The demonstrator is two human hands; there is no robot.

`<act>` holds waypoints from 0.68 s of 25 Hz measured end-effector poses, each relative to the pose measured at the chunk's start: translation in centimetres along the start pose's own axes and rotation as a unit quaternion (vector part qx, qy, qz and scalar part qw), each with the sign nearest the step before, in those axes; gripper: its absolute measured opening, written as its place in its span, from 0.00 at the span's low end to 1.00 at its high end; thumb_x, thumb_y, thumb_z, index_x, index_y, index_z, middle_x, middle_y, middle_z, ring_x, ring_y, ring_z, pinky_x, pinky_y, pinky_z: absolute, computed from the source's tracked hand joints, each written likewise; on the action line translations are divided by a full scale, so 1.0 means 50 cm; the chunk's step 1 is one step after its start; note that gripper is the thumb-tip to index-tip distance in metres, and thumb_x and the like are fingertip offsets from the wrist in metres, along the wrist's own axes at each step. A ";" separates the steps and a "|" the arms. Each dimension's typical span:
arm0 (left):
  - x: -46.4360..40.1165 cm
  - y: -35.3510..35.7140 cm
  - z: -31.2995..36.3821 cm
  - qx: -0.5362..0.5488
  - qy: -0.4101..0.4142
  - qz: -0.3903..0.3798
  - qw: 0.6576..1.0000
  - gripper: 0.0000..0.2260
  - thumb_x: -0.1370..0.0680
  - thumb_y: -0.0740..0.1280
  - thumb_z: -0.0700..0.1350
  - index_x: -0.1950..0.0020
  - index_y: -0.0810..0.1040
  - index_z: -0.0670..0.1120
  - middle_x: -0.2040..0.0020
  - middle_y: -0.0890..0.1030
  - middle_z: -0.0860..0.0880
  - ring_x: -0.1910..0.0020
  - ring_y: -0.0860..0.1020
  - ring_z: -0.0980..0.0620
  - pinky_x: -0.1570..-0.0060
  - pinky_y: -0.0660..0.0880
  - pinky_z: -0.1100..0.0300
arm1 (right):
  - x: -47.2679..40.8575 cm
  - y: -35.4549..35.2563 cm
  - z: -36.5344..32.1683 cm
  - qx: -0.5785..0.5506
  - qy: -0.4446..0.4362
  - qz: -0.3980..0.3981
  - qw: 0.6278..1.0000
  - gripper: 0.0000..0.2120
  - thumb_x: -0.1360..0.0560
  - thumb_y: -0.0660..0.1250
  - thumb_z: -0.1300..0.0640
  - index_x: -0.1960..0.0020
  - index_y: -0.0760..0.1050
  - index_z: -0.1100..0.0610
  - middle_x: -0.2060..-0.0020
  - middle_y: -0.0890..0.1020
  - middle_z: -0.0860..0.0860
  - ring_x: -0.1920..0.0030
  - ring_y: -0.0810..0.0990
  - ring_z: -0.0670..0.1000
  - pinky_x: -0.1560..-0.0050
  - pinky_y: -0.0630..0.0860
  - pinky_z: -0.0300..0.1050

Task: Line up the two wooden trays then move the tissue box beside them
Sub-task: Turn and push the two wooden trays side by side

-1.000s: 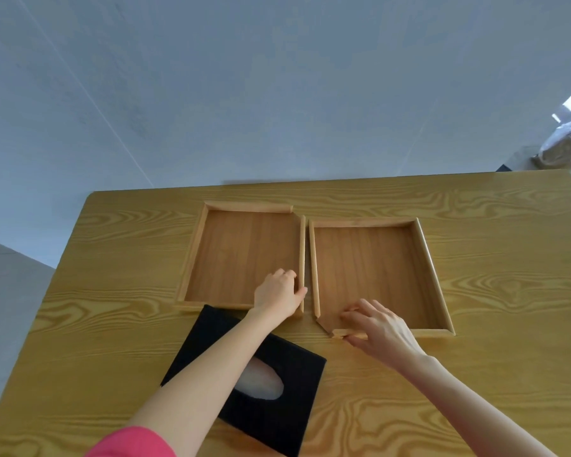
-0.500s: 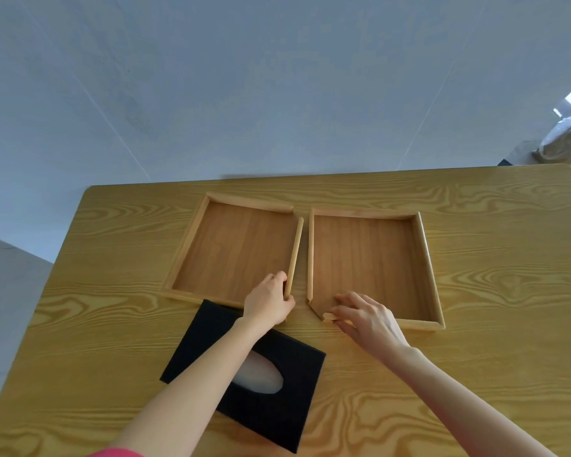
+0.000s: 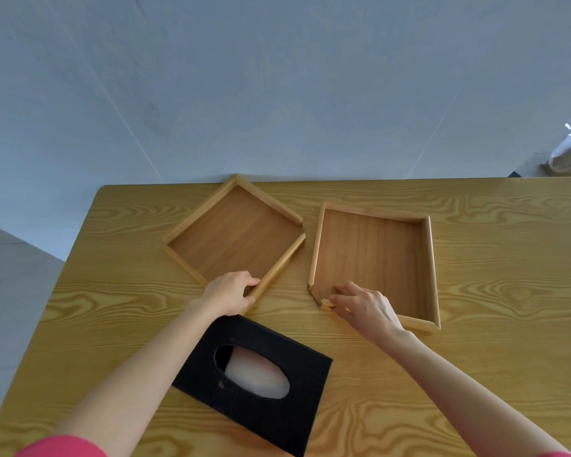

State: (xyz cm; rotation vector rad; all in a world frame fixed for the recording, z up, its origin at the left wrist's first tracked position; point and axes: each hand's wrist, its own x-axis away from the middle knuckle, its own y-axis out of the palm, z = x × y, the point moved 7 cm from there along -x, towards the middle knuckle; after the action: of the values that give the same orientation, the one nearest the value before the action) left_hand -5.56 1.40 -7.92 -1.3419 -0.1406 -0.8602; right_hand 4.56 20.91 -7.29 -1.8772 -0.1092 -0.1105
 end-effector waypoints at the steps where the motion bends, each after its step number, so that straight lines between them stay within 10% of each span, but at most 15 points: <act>1: 0.004 -0.001 -0.004 -0.003 0.003 0.000 1.000 0.21 0.22 0.62 0.46 0.29 0.66 0.49 0.33 0.71 0.52 0.37 0.72 0.48 0.43 0.72 0.54 | -0.002 0.002 0.001 0.002 0.005 -0.012 1.000 0.11 0.25 0.66 0.54 0.43 0.78 0.52 0.41 0.79 0.51 0.48 0.81 0.56 0.55 0.80 0.51; 17: 0.140 0.052 -0.109 -0.035 0.038 -0.028 0.998 0.18 0.22 0.62 0.40 0.33 0.72 0.49 0.36 0.74 0.54 0.39 0.74 0.52 0.40 0.71 0.59 | 0.051 0.019 -0.020 -0.025 -0.005 0.034 0.999 0.08 0.30 0.72 0.59 0.50 0.82 0.55 0.44 0.83 0.54 0.45 0.82 0.57 0.58 0.82 0.54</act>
State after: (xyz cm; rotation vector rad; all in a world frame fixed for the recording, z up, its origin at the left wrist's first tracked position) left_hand -1.17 -6.70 -7.56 -1.3736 -0.0901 -0.9692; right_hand 7.20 19.70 -7.57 -1.9297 -0.0486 -0.0582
